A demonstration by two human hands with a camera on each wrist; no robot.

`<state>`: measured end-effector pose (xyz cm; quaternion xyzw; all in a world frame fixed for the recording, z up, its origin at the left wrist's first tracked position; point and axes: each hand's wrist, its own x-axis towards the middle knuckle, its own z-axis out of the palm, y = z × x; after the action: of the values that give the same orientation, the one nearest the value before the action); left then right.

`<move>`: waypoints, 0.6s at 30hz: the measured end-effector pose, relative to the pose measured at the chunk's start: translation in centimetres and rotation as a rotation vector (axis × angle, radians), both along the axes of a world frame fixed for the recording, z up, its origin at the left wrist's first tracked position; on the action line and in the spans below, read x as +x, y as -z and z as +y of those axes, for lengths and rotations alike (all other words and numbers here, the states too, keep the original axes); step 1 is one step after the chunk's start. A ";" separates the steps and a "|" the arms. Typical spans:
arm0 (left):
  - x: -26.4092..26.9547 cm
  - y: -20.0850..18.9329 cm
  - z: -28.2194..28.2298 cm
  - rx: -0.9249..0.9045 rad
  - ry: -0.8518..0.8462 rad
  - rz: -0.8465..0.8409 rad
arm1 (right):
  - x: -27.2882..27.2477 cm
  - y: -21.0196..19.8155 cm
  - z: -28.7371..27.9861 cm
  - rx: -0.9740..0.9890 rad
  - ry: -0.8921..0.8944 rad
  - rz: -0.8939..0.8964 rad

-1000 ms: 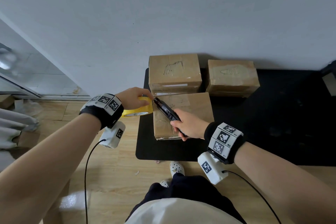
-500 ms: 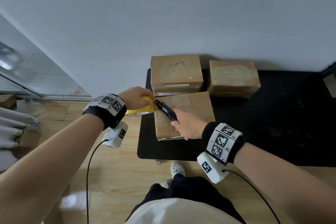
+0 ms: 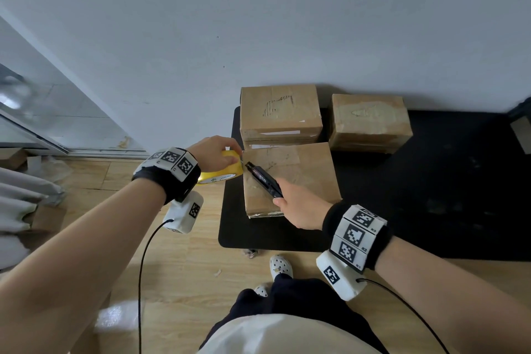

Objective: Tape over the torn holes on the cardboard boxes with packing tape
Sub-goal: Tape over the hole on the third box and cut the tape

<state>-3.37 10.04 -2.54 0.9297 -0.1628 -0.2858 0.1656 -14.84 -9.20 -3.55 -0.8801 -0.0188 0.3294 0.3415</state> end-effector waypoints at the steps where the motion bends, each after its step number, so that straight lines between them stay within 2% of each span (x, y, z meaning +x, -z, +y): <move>1: -0.1 0.0 0.0 -0.012 0.003 0.003 | 0.0 0.1 0.4 -0.010 -0.001 -0.003; 5: -0.4 -0.2 0.2 -0.008 -0.016 -0.012 | -0.1 0.4 0.4 -0.009 0.010 -0.017; 9: -0.4 0.1 0.2 0.030 -0.023 -0.025 | -0.9 -0.3 -2.6 0.054 0.053 -0.049; 12: -0.5 0.3 0.2 0.029 -0.020 -0.017 | -1.5 -0.5 -5.4 0.039 0.216 -0.162; 15: -0.6 0.4 0.2 0.013 -0.022 -0.011 | -1.5 0.1 -8.0 -0.080 0.403 -0.315; 18: -0.5 0.6 0.5 0.006 -0.034 -0.015 | -1.2 1.9 -10.2 -0.163 0.553 -0.363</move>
<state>-3.92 10.50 -3.18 0.9350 -0.1472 -0.2765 0.1667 -16.03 -19.35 -5.46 -0.9205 0.1865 0.0625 0.3377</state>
